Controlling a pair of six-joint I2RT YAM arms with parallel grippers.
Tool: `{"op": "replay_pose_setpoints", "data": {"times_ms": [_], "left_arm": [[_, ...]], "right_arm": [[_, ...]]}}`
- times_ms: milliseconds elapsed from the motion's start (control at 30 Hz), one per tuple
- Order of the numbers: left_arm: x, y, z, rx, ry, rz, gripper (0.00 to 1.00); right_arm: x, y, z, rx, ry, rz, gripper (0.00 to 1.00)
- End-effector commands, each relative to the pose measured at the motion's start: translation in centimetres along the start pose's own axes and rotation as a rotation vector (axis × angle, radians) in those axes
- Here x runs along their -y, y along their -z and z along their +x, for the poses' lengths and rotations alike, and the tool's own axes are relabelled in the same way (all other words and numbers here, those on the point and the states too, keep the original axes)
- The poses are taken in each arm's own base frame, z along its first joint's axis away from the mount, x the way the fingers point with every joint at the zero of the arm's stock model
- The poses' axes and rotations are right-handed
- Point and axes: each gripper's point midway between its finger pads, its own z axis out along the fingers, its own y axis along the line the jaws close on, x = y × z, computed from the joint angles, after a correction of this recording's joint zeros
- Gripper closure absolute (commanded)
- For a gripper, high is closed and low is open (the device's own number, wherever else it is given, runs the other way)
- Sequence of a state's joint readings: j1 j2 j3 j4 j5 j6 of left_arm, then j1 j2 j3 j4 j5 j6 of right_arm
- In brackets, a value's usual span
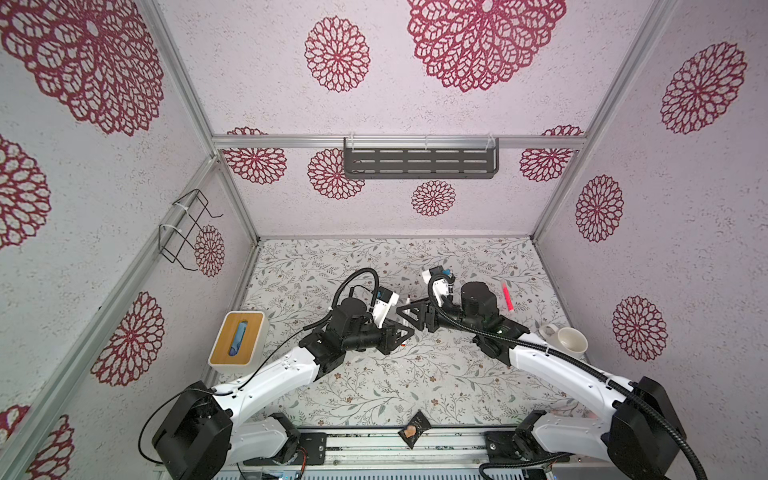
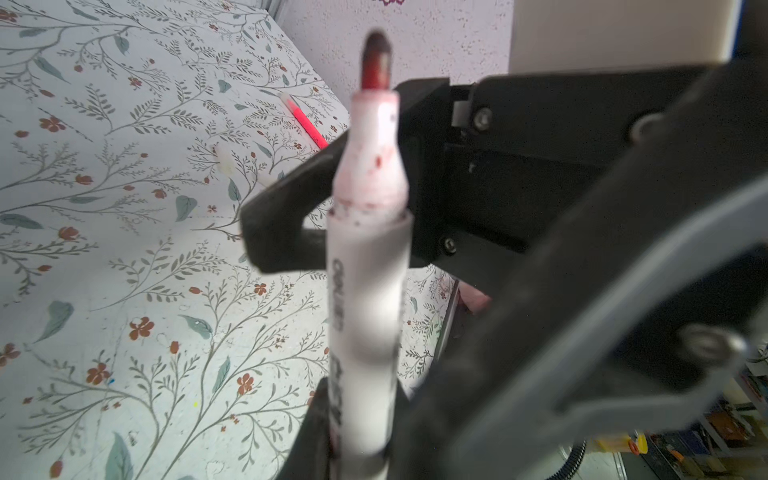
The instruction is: Insert the pens into the pen caps
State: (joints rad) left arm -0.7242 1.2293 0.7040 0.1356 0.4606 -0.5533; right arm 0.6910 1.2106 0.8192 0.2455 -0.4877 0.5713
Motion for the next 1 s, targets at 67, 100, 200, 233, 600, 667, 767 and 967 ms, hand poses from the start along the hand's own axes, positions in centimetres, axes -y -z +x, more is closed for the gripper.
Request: {"op": "replay_pose_setpoints", "data": {"times_ms": [67, 100, 200, 233, 600, 667, 767, 967], "left_arm": [[-1.2, 1.4, -1.2, 0.063, -0.030, -0.088, 1.00], [-1.7, 1.6, -1.2, 0.065, -0.029, -0.115, 1.00], [-3.3, 2.0, -1.0, 0.064, -0.024, -0.210, 1.00], [-3.9, 2.2, -0.9, 0.057, -0.023, -0.242, 1.00], [-4.6, 2.2, 0.9, 0.006, -0.004, -0.257, 1.00], [-4.7, 2.3, 1.4, 0.005, 0.004, -0.254, 1.00], [-4.8, 2.5, 1.8, 0.010, 0.013, -0.249, 1.00], [-4.4, 3.0, 1.9, 0.023, 0.019, -0.236, 1.00]], "right_arm": [[0.4, 2.6, -2.2, 0.093, 0.038, 0.133, 0.34], [1.2, 3.0, -2.2, 0.092, 0.027, 0.179, 0.33], [3.7, 4.2, -2.2, 0.090, -0.017, 0.339, 0.24], [5.2, 5.0, -2.2, 0.100, -0.044, 0.433, 0.20], [14.0, 11.7, -2.7, 0.108, -0.128, 0.846, 0.09], [15.2, 12.4, -2.8, 0.095, -0.112, 0.878, 0.10], [17.2, 12.9, -2.6, 0.055, -0.110, 0.903, 0.14], [20.8, 10.8, -0.6, -0.128, -0.139, 0.874, 0.24]]}}
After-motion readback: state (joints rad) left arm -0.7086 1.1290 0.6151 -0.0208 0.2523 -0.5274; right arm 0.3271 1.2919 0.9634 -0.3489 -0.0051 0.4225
